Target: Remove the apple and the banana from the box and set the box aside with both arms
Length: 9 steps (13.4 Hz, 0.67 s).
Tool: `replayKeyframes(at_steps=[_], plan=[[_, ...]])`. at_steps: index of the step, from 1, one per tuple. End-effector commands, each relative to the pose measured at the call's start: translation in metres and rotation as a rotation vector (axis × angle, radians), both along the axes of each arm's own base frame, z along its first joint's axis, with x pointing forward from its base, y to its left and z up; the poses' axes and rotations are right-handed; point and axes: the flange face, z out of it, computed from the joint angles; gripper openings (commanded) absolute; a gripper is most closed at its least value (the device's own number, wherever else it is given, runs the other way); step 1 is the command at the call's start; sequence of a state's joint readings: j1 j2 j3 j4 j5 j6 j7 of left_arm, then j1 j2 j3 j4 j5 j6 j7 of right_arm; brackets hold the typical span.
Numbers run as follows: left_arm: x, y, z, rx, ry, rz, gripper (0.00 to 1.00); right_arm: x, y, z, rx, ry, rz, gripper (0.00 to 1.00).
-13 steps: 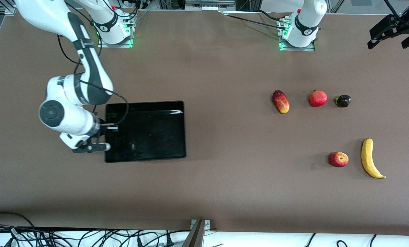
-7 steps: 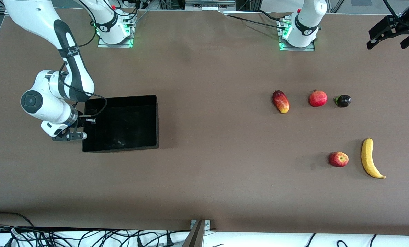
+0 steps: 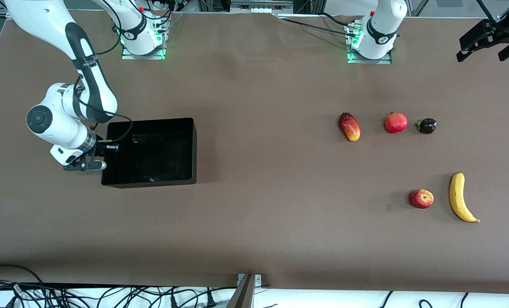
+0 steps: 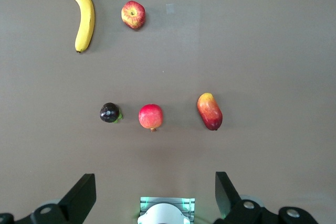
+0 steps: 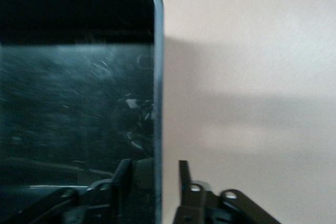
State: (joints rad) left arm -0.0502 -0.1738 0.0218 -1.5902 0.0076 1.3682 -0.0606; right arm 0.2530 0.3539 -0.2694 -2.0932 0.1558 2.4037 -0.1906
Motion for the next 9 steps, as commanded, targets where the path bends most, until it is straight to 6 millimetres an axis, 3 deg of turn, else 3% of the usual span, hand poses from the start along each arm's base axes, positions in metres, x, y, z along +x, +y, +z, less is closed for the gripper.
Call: replayKeyframes(at_steps=[1,4,6,8,9], plan=[[-0.004,0.001,0.001,-0.023,-0.003,0.012,1.00,0.023,0.018,0.095,0.056,0.019,-0.028,1.00],[-0.003,0.002,0.000,-0.023,0.000,0.013,1.00,0.039,0.030,0.191,0.062,0.052,0.014,1.00],[-0.004,0.006,0.001,-0.022,0.000,0.021,1.00,0.039,0.033,0.245,0.071,0.089,0.027,1.00],[-0.004,0.006,0.001,-0.022,0.000,0.024,1.00,0.031,0.032,0.291,0.067,0.075,0.039,1.00],[-0.004,0.006,0.001,-0.022,0.000,0.023,1.00,0.028,0.031,0.300,0.054,0.060,0.043,1.00]])
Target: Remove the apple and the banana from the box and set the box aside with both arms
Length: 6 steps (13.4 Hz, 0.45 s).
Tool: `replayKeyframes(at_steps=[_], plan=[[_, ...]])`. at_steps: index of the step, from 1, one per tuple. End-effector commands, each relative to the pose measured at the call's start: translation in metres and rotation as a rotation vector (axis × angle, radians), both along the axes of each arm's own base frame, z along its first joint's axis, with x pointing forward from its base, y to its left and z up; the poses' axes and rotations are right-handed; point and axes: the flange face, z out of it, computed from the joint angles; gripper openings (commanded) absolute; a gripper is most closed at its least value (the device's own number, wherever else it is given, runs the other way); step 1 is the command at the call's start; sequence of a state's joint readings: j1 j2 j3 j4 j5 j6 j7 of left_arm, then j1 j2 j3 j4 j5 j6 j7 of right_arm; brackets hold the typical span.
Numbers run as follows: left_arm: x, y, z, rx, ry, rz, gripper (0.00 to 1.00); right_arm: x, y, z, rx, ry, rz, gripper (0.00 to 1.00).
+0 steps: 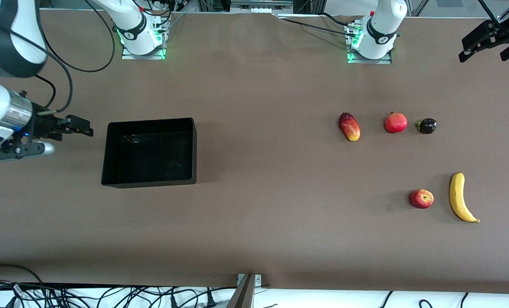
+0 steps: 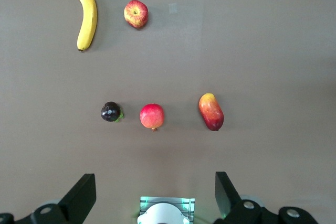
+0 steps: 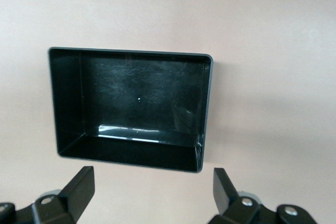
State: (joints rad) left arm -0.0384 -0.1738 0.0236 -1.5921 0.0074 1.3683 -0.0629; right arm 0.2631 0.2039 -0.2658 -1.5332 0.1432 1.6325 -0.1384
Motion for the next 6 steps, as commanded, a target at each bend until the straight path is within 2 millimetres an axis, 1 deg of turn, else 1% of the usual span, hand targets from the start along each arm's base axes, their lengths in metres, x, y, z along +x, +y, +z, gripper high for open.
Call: replayKeyframes(at_steps=[1,6], plan=[[-0.0039,-0.0004,0.0007,-0.021,-0.001,0.007,1.00,-0.0047,-0.0024,0.0250,-0.039,-0.011,-0.017,1.00],[-0.0031,-0.0011,-0.0012,-0.021,0.002,0.005,1.00,-0.0050,-0.0044,0.0266,-0.041,-0.012,-0.028,1.00]])
